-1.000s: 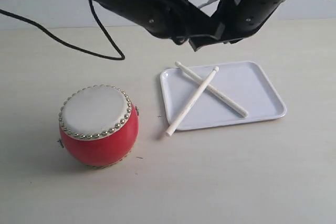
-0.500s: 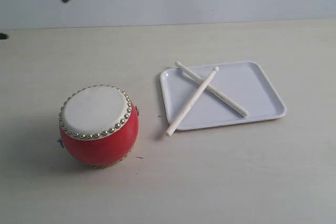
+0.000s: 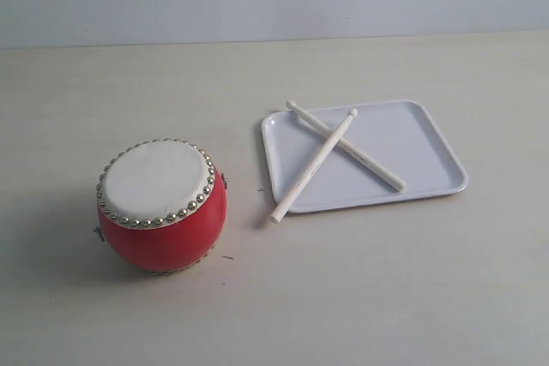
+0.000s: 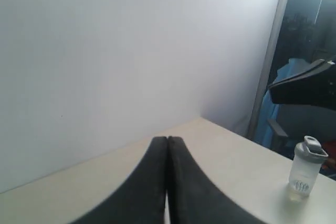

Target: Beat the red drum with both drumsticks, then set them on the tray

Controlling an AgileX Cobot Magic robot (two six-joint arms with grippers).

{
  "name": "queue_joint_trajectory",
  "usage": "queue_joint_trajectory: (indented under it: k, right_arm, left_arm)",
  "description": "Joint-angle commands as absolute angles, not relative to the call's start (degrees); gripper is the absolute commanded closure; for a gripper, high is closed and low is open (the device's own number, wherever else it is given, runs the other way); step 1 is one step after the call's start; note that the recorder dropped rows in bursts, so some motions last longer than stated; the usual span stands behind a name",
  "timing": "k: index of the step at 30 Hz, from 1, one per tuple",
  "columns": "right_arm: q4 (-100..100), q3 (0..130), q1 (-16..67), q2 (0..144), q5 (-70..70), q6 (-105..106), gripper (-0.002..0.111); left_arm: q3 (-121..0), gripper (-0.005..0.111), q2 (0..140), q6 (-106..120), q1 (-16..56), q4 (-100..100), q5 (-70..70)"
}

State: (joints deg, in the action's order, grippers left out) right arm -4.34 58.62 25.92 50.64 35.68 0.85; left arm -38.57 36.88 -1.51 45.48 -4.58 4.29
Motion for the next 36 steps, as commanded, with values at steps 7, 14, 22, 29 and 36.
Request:
queue_joint_trajectory:
  k: [7,14,22,29,36]
  right_arm:
    - [-6.0,39.0,26.0,28.9,23.0,1.4,0.108]
    - [-8.2,32.0,26.0,19.9,22.3,1.4,0.108]
    - [-14.9,23.1,26.0,17.3,15.7,1.4,0.108]
    - [-15.0,12.6,26.0,17.3,2.8,4.0,0.108]
    - [-14.8,3.9,26.0,17.3,-7.9,2.9,0.108]
  left_arm:
    - [-21.9,0.107,17.8,-0.7,45.8,-3.4,-0.6]
    - [-11.5,0.107,9.1,-1.9,45.8,-3.6,-0.7]
    - [-5.3,0.107,3.9,-1.9,45.8,-3.6,-0.8]
    - [-2.5,0.107,3.4,-1.9,45.8,-3.6,-0.9]
    - [-0.7,0.107,3.4,-1.9,45.8,-3.6,-1.0]
